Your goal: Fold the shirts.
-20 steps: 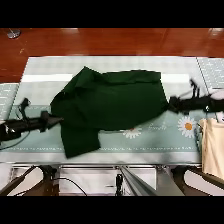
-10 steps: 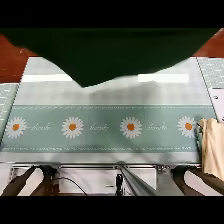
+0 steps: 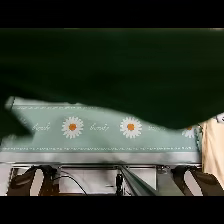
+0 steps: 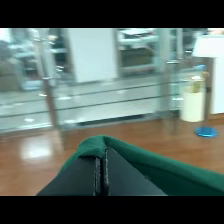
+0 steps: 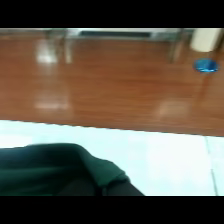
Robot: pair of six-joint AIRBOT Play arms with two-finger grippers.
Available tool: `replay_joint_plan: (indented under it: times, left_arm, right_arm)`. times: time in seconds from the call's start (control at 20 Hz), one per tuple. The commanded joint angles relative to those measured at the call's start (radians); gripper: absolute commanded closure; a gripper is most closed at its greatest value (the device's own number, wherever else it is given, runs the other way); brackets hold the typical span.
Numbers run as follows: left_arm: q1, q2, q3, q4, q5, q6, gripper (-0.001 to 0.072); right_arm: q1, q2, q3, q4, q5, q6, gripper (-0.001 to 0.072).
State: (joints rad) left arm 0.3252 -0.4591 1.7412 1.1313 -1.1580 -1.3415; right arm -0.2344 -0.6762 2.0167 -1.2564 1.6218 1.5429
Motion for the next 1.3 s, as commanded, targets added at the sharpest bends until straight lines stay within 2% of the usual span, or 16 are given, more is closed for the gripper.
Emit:
replay_joint_plan:
  times: [0.0, 0.1, 0.25, 0.4, 0.55, 0.65, 0.85, 0.95, 1.0, 1.25]
  left_arm:
    - [-0.147, 0.073, 0.002, 0.235, -0.092, -0.094, 0.0687]
    - [-0.2, 0.072, -0.074, 0.234, -0.108, -0.112, 0.0687]
    - [-0.199, 0.059, -0.276, 0.228, -0.108, -0.121, 0.0687]
    - [-0.199, -0.027, -0.478, 0.168, -0.084, -0.119, 0.0687]
    - [-0.2, -0.168, -0.602, 0.114, 0.076, -0.119, 0.0687]
    - [-0.201, -0.3, -0.616, 0.089, 0.171, -0.119, 0.0687]
    - [-0.201, -0.565, -0.586, 0.035, 0.358, -0.12, 0.0687]
    - [-0.201, -0.697, -0.541, 0.014, 0.383, -0.123, 0.0687]
    - [-0.201, -0.755, -0.518, -0.004, 0.383, -0.122, 0.0687]
    - [-0.207, -0.958, -0.432, -0.051, 0.391, -0.122, 0.0687]
  right_arm:
    - [0.001, 0.092, -0.022, -0.061, 0.102, 0.029, 0.0686]
    - [0.001, 0.091, -0.058, -0.058, 0.137, 0.028, 0.0686]
    - [0.001, 0.091, -0.208, -0.029, 0.091, 0.027, 0.0686]
    - [0.001, 0.086, -0.459, 0.066, -0.084, 0.011, 0.0686]
    - [0.001, 0.01, -0.719, 0.161, -0.271, -0.045, 0.0686]
    - [0.002, -0.097, -0.813, 0.18, -0.373, -0.077, 0.0686]
    - [0.002, -0.409, -0.816, 0.282, -0.587, -0.136, 0.0686]
    - [0.002, -0.568, -0.772, 0.364, -0.647, -0.167, 0.0686]
    - [0.002, -0.643, -0.739, 0.385, -0.657, -0.189, 0.0686]
    - [0.002, -0.942, -0.521, 0.396, -0.655, -0.114, 0.0686]
